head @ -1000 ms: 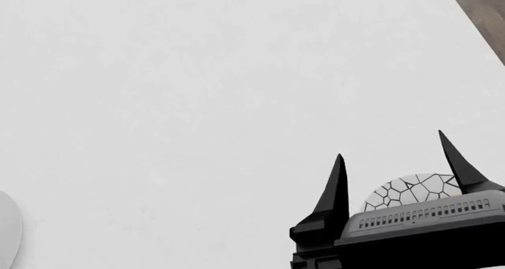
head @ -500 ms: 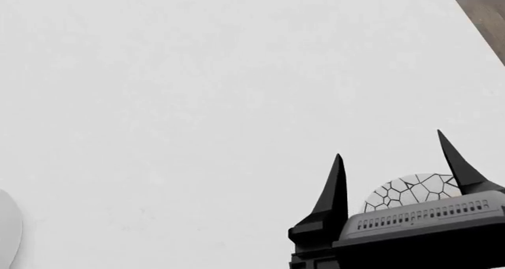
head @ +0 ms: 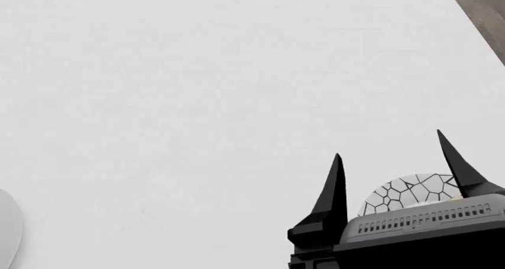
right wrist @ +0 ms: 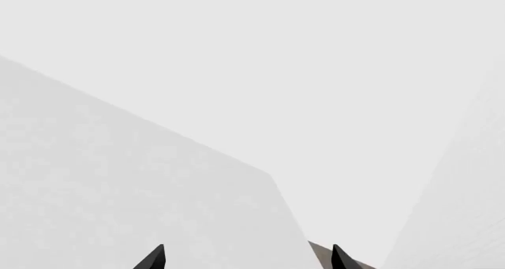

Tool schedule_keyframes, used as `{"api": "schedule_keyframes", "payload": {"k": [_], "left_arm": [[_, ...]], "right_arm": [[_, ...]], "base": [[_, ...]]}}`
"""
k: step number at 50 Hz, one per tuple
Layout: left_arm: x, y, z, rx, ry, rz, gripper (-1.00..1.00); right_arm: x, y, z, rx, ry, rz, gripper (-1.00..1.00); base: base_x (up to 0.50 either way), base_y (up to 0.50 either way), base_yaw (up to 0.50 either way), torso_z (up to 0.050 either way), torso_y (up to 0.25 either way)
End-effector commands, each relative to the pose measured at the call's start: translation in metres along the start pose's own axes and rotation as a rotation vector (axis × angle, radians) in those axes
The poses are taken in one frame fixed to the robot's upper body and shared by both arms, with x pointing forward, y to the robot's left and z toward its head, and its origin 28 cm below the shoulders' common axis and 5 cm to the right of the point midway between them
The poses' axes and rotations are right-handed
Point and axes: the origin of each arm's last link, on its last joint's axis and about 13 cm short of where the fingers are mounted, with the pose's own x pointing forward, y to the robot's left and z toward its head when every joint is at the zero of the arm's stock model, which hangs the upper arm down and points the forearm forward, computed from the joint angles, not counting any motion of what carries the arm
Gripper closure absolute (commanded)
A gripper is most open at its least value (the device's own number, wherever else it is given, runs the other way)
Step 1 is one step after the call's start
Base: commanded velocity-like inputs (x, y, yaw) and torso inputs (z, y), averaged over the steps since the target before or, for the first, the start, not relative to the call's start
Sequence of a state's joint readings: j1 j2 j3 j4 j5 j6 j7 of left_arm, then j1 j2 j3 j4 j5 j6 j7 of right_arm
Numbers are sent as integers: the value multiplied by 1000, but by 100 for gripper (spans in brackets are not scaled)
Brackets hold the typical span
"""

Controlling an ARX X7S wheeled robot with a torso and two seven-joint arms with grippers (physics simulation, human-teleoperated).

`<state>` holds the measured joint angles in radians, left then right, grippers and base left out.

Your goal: Place all breads on the cutting board.

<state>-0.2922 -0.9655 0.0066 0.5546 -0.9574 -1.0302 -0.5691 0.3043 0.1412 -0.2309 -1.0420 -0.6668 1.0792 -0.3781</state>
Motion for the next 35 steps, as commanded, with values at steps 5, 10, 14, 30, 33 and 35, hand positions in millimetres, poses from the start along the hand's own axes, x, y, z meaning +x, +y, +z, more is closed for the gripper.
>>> {"api": "schedule_keyframes", "payload": {"k": [5,10,14,30,33,35], "left_arm": [[-36,4,38,-14,-195,41,100],[-40,4,44,-20,-238,48,100],[-34,7,44,-26,-252,56,100],[-20,-1,61,-10,-289,72,100],[-24,0,63,-11,-295,73,100],[-25,0,64,-9,-295,73,100]], "right_arm": [[1,-4,5,13,23,-41,-100],[-4,-8,11,8,30,-65,-100],[-8,-12,8,14,47,-100,-100],[-51,-34,-40,46,127,-255,-100],[-56,-37,-43,43,134,-276,-100],[-66,-43,-47,37,143,-319,-100]], "base": [[0,0,0,0,0],[0,0,0,0,0],[0,0,0,0,0],[0,0,0,0,0],[0,0,0,0,0],[0,0,0,0,0]]}}
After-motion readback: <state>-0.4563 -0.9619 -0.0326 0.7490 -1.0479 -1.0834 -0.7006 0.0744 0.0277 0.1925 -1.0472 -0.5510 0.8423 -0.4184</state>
